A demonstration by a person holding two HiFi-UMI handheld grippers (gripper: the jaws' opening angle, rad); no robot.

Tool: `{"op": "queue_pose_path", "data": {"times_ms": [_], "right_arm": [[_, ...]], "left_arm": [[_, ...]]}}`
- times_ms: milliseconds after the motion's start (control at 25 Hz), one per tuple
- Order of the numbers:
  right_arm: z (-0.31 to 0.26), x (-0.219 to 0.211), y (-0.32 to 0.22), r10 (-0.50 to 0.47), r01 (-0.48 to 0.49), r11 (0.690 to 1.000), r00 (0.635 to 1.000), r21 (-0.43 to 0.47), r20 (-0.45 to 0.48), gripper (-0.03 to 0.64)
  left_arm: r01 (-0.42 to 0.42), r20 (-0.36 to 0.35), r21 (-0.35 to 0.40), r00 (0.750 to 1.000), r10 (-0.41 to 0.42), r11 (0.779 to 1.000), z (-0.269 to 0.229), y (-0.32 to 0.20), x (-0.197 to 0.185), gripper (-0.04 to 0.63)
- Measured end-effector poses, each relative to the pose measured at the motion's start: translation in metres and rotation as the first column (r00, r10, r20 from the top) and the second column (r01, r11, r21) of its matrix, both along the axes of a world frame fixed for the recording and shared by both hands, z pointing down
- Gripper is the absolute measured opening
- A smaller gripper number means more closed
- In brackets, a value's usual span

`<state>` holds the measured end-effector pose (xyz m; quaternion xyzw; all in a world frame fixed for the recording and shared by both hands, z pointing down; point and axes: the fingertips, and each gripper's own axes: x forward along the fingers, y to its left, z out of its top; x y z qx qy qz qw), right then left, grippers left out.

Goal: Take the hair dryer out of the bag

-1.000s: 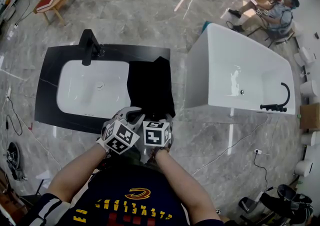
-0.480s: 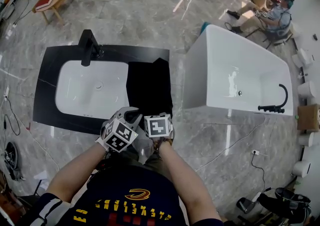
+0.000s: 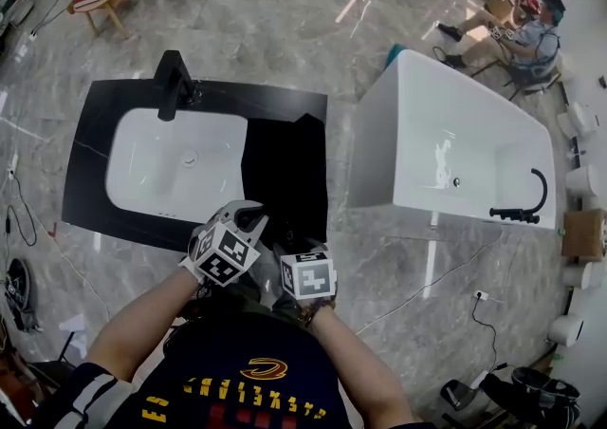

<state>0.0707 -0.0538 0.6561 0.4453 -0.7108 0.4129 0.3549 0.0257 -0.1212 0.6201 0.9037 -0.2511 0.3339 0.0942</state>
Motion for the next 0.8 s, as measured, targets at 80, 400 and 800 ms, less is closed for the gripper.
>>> {"op": "queue_pose_path", "data": {"times_ms": [80, 400, 800], "right_arm": [[-0.001, 0.004, 0.012, 0.003, -0.003, 1.000, 1.000, -0.011, 0.004, 0.218], [-0.003, 0.029, 0.029, -0.041, 0.041, 0.999, 0.999, 0.007, -0.029, 0.216], [-0.042, 0.033, 0.077, -0.098, 0.098, 0.995, 0.982, 0.005, 0.163, 0.215]], "left_arm": [[-0.012, -0.001, 0.005, 1.000, 0.012, 1.000, -0.001, 0.002, 0.002, 0.031], [0.021, 0.033, 0.010, 0.999, -0.021, 1.000, 0.003, 0.001, -0.009, 0.032], [0.086, 0.049, 0.001, 0.995, -0.086, 0.996, 0.008, -0.003, -0.014, 0.031]]}}
